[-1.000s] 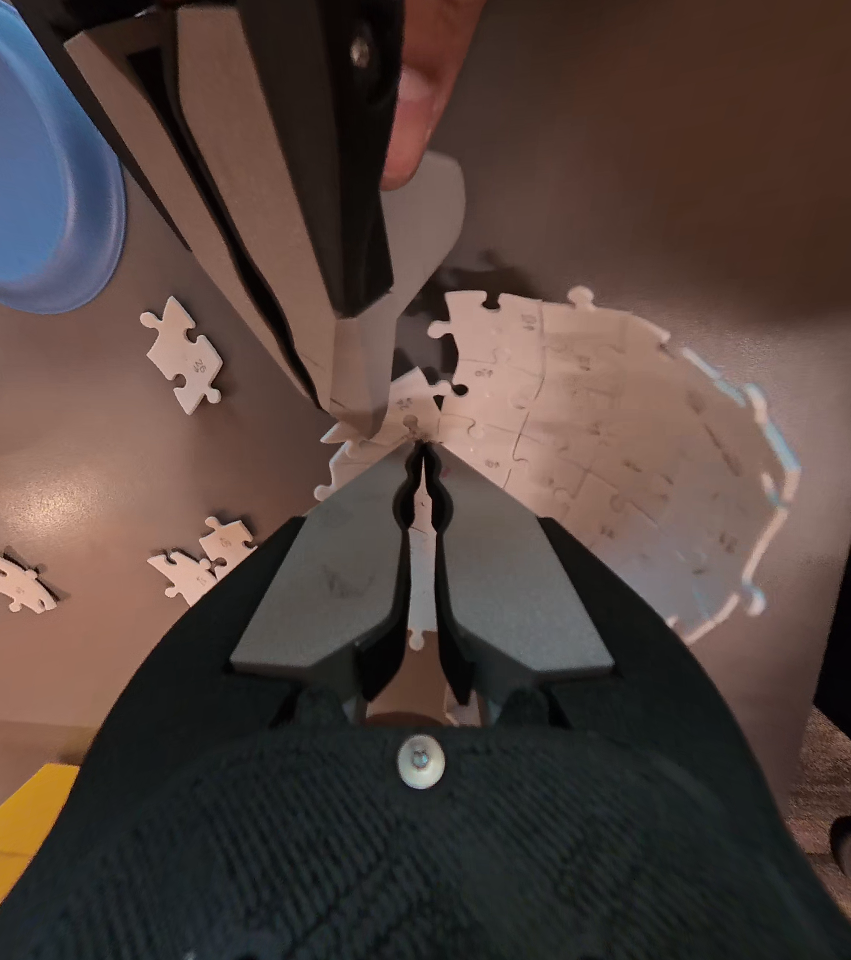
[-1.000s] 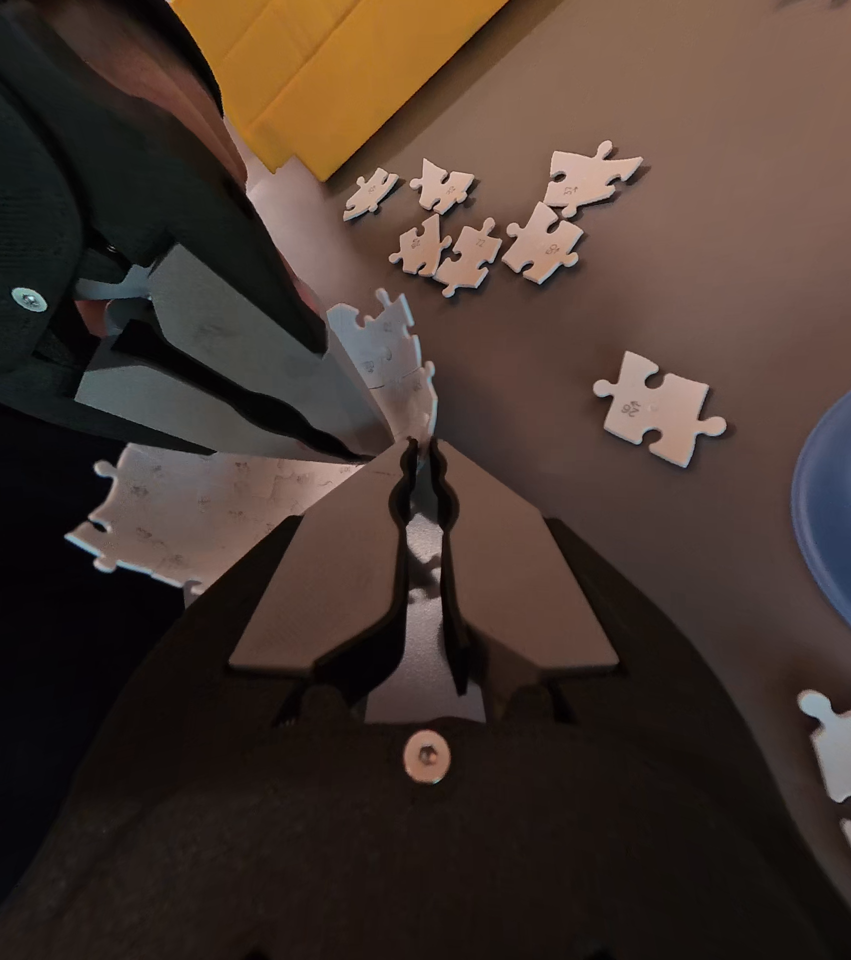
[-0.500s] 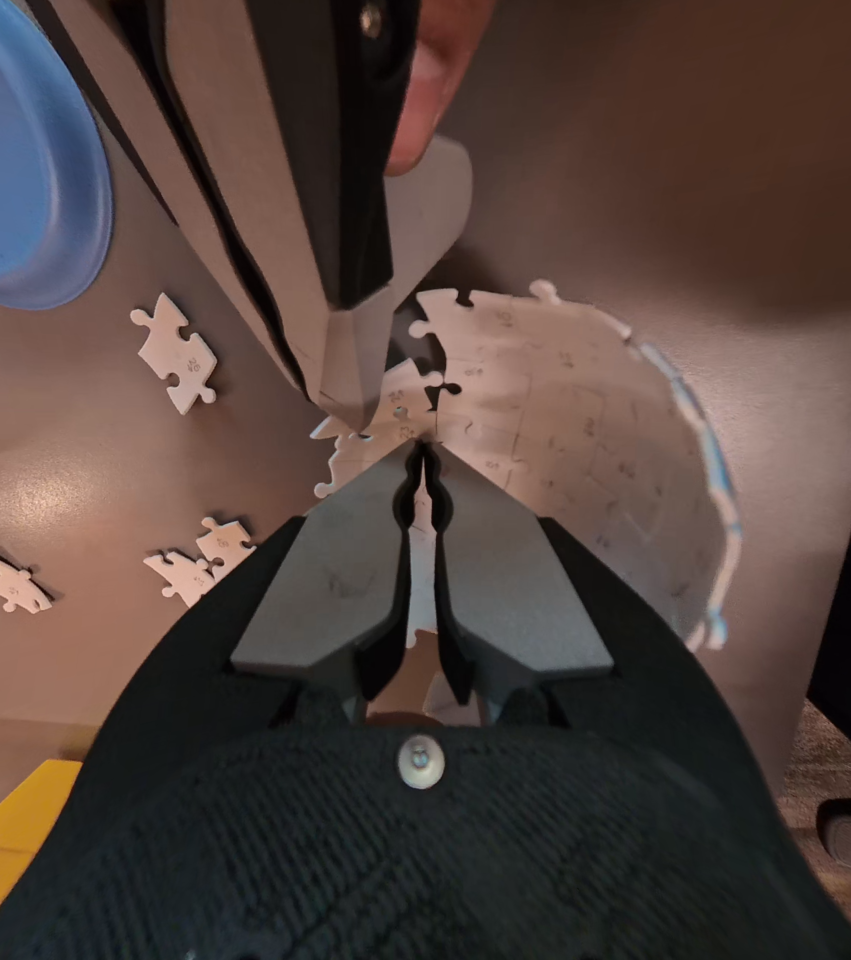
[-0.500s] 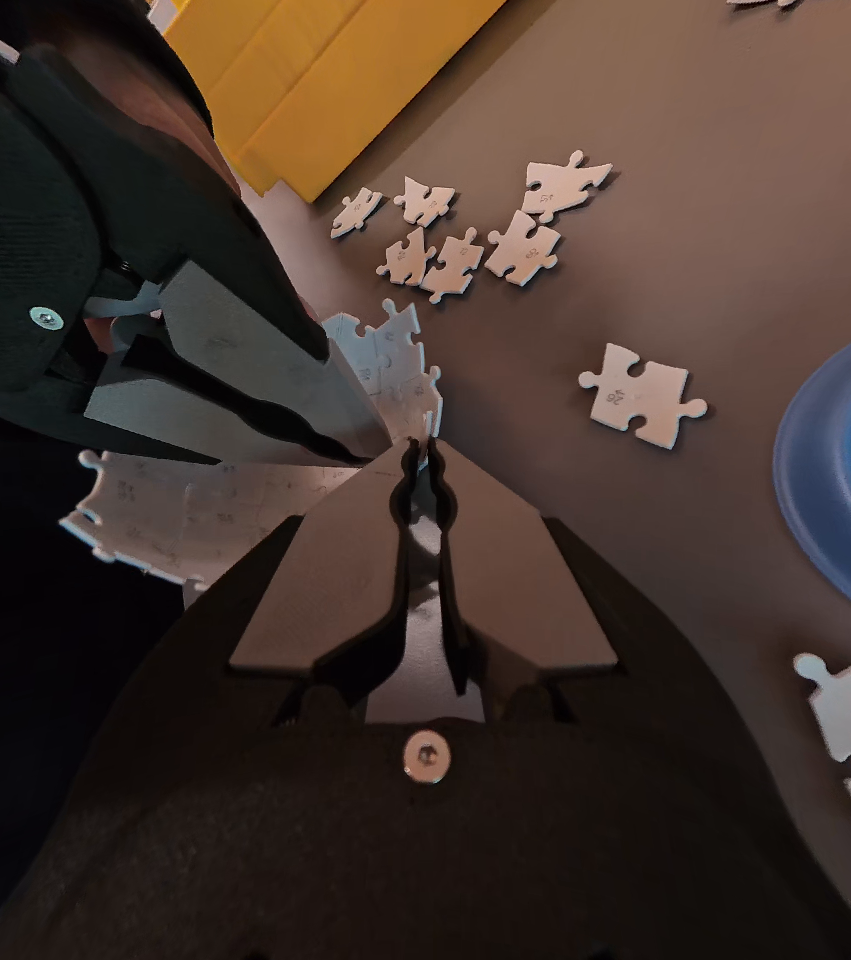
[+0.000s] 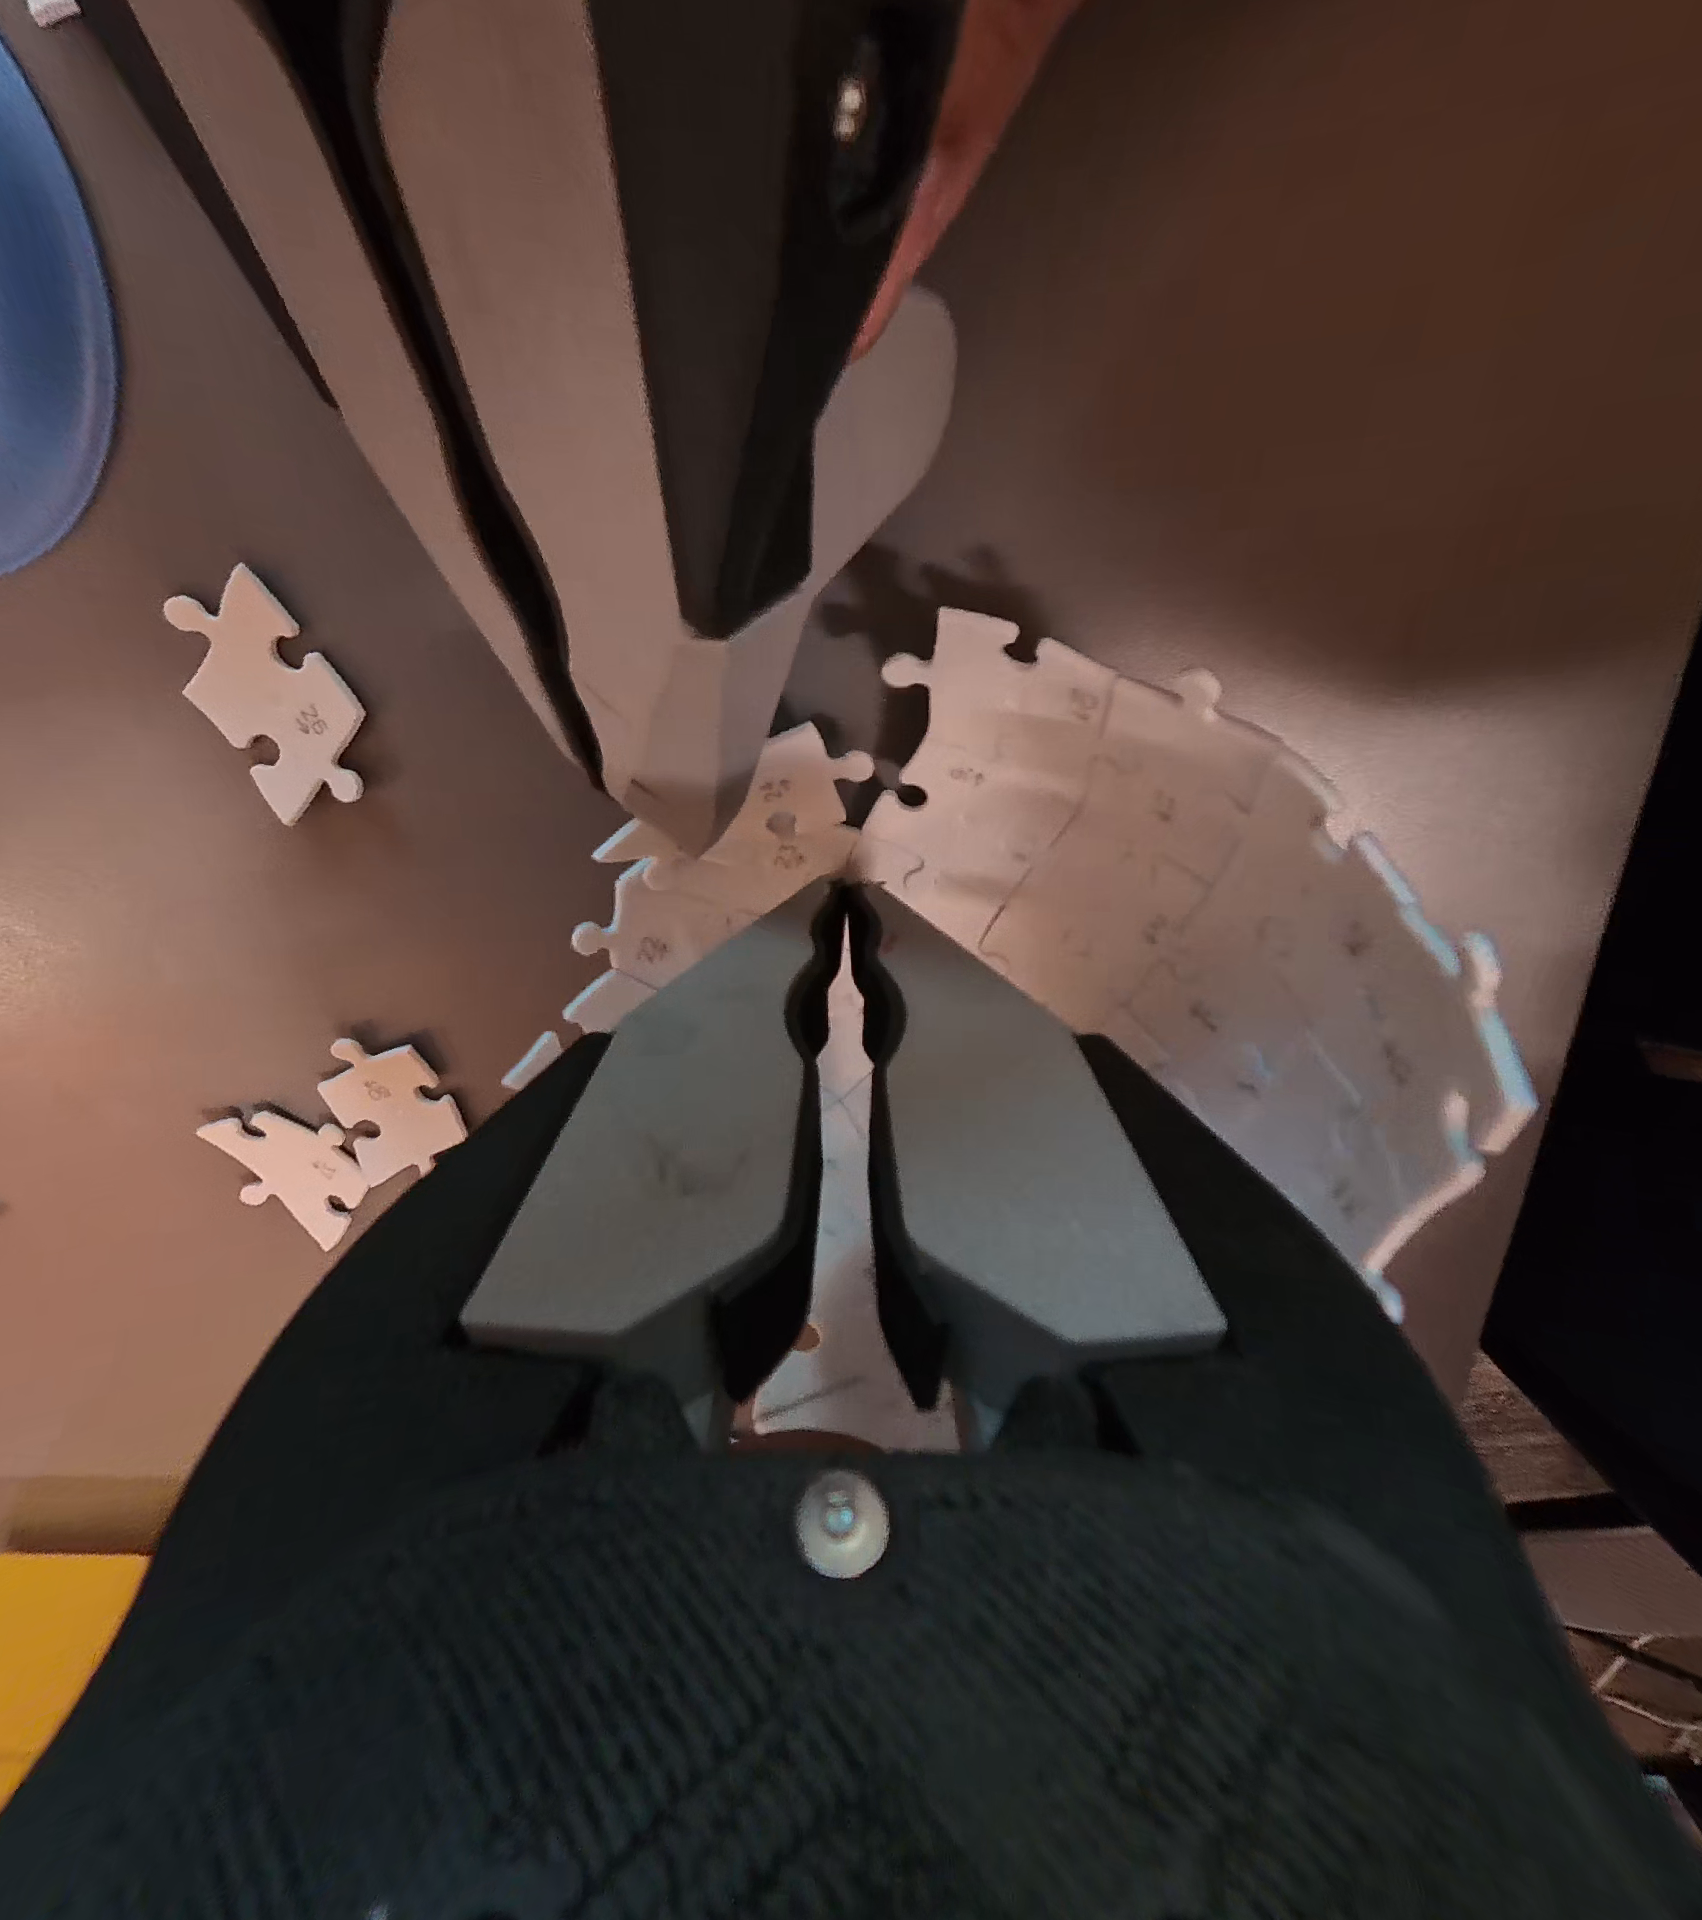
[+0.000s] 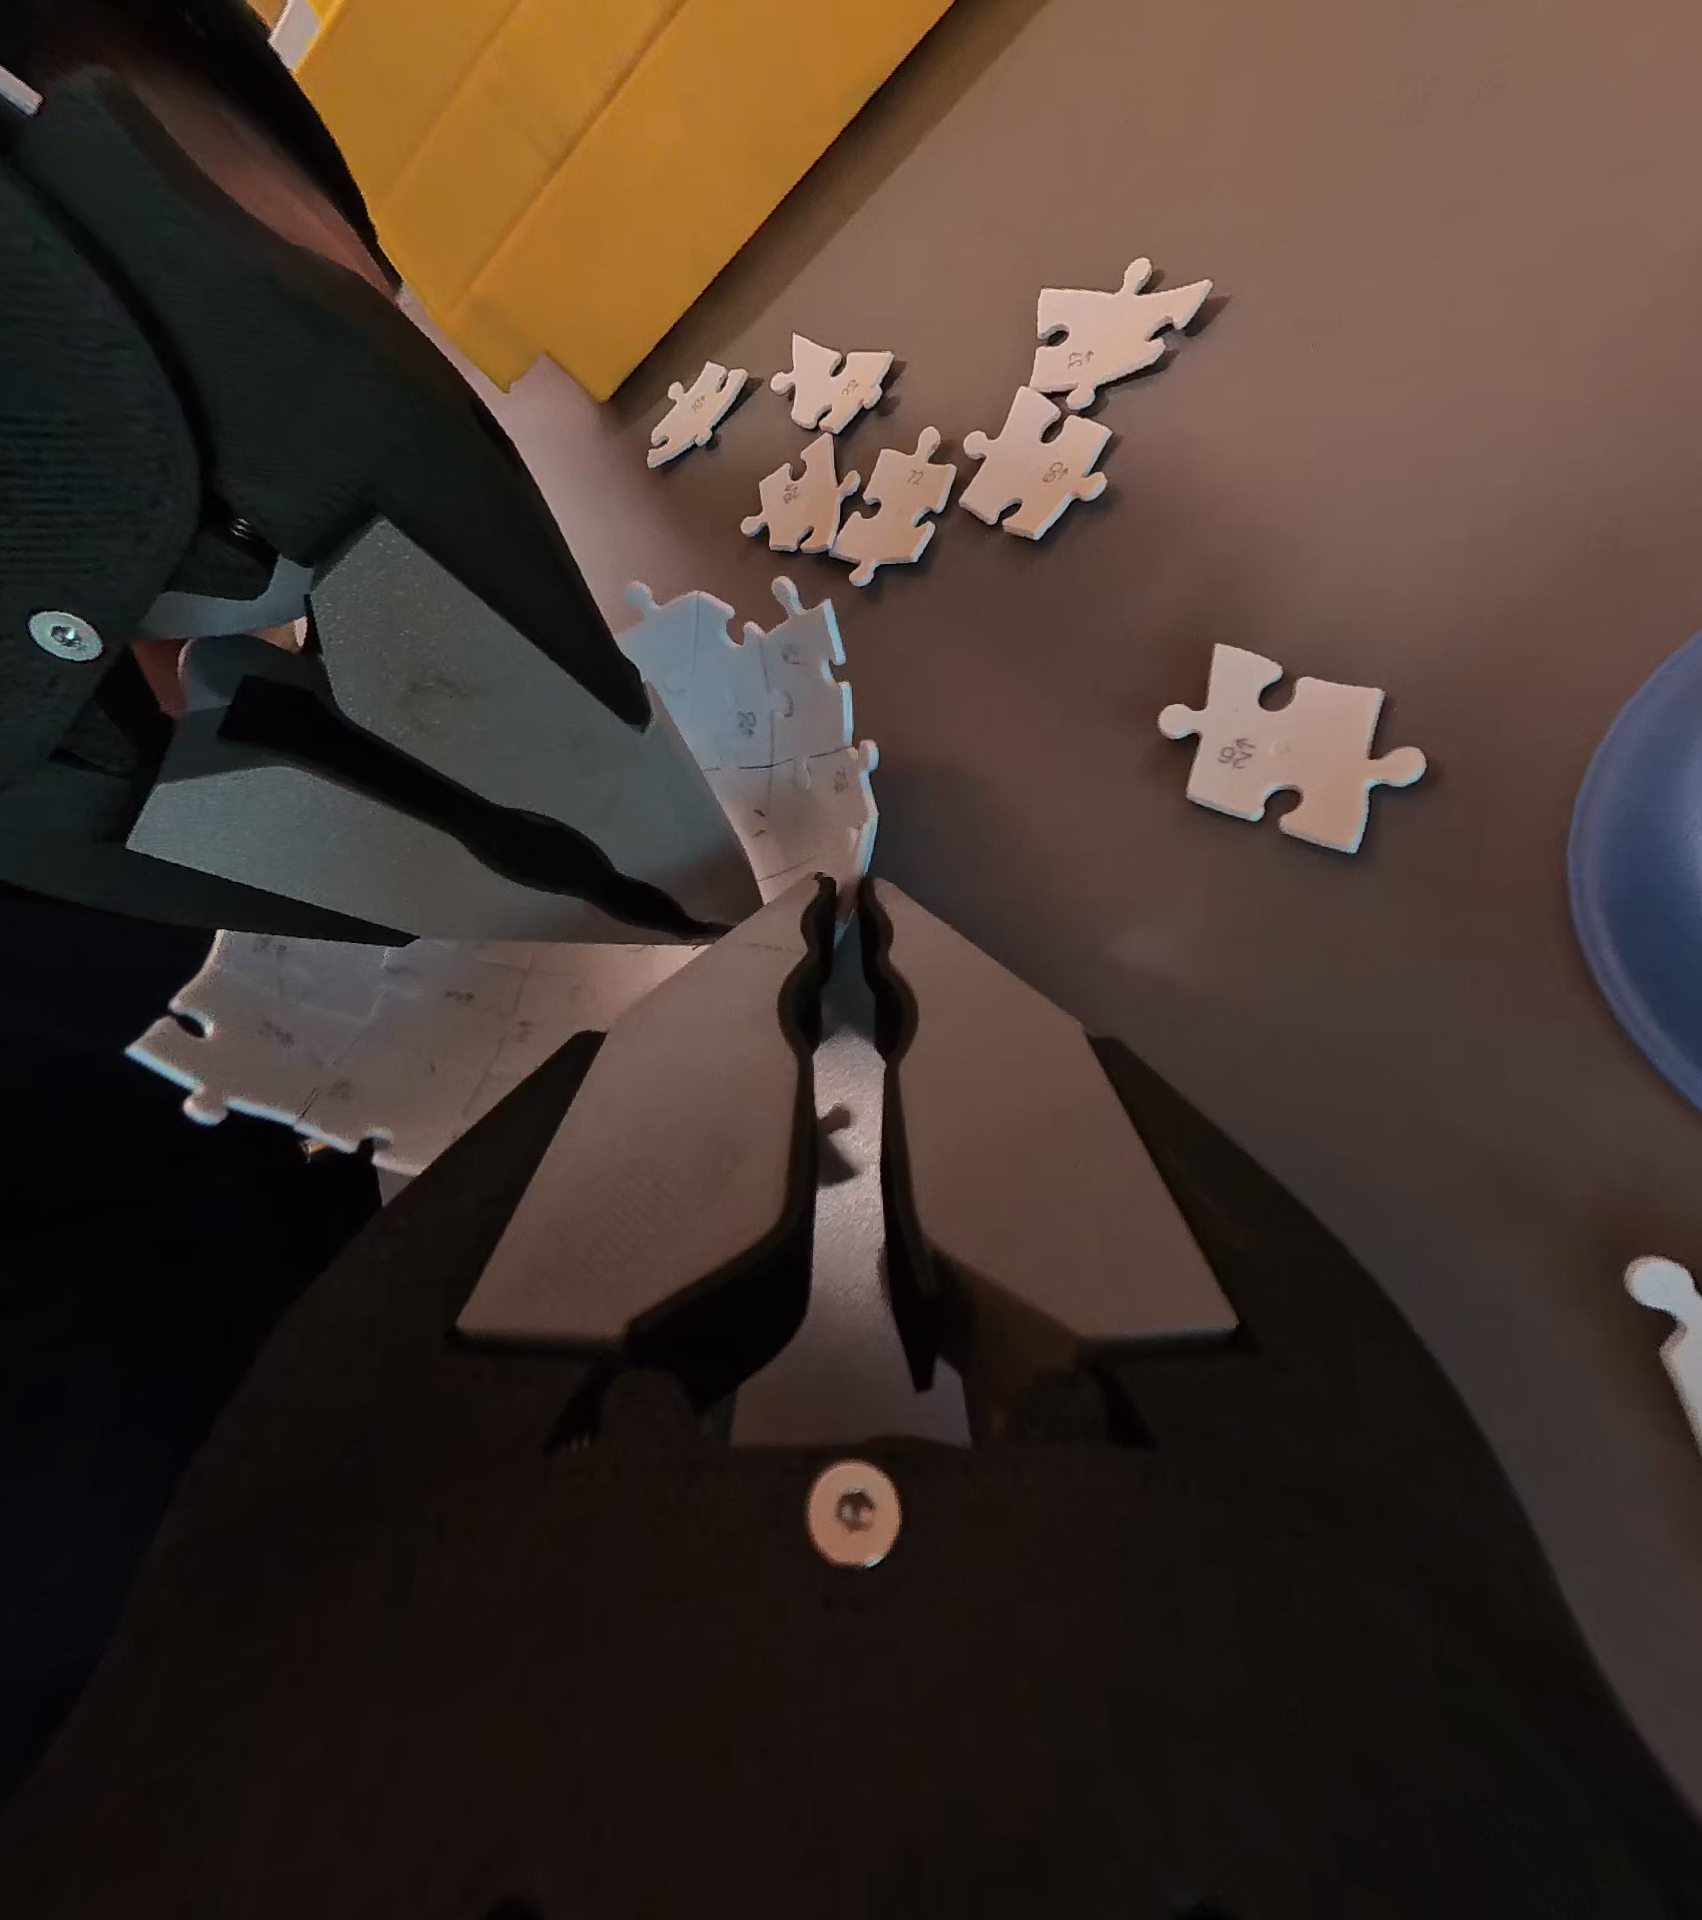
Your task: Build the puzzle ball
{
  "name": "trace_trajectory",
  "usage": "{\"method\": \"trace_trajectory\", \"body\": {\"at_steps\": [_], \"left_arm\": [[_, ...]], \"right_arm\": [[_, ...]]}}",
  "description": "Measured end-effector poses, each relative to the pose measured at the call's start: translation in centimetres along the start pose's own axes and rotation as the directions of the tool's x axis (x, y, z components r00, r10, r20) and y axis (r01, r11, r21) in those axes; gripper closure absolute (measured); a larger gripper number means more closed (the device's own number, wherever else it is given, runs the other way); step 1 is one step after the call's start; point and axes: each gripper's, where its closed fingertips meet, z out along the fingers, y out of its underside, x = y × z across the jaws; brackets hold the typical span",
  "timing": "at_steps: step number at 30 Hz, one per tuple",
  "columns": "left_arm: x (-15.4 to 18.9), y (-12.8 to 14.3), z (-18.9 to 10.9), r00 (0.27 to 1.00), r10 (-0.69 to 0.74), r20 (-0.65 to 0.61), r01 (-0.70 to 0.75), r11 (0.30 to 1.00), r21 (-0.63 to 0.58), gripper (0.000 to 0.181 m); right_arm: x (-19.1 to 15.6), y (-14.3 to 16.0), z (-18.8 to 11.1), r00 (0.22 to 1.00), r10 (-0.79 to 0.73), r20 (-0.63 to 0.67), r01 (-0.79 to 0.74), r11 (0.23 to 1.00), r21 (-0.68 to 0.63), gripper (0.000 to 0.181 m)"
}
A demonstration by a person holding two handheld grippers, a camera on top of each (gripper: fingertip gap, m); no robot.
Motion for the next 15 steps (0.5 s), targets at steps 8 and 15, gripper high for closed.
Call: {"method": "trace_trajectory", "body": {"at_steps": [8, 15], "left_arm": [[-0.4, 0.2, -0.1, 0.999, 0.015, 0.046, -0.016, 1.0, 0.004, 0.181], [-1.0, -0.1, 0.0, 0.987, 0.099, 0.124, -0.101, 0.995, 0.01, 0.181]], "right_arm": [[0.1, -0.2, 0.5, 1.0, 0.001, 0.016, 0.0, 1.0, -0.022, 0.181], [0.3, -0.4, 0.5, 1.0, 0.007, 0.026, -0.006, 1.0, -0.022, 0.181]]}}
